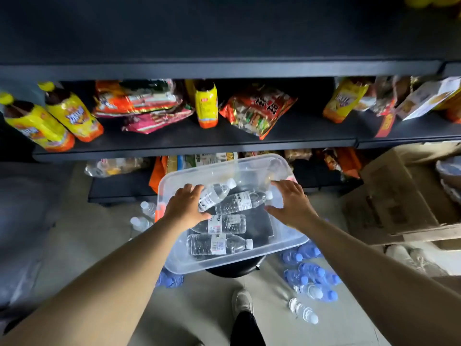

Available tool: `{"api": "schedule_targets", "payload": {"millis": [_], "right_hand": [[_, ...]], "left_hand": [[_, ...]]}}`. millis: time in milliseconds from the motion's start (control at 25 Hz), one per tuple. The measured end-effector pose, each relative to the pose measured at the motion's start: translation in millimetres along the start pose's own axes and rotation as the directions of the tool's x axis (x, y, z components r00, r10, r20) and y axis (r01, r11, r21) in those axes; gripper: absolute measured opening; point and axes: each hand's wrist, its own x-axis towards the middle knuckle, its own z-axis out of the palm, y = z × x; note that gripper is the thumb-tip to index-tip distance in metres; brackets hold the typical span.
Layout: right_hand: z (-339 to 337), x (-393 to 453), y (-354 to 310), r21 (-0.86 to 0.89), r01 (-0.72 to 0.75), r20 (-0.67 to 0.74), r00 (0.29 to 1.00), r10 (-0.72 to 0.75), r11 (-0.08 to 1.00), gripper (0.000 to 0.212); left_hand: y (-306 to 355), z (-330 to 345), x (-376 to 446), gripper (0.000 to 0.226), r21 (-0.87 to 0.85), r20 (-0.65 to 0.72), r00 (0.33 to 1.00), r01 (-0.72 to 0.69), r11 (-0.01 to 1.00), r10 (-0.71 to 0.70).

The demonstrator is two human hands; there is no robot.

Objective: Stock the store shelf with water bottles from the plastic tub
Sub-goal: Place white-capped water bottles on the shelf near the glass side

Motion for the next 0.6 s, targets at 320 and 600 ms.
{"api": "schedule_targets", "payload": {"millis": [320,600], "right_hand": [[104,87,13,0.722,-0.497,0.204,0.817,0.539,0.481,0.046],[165,134,17,0.776,-0.631,0.452,0.579,0.679,0.022,0.052]], "left_hand": [[-27,92,98,0.086,-0.257,0.018,0.979,0.200,0.946,-0.202],[-37,126,116,0.076,-0.303,-0.151,0.968,0.146,0.942,-0.199]]}}
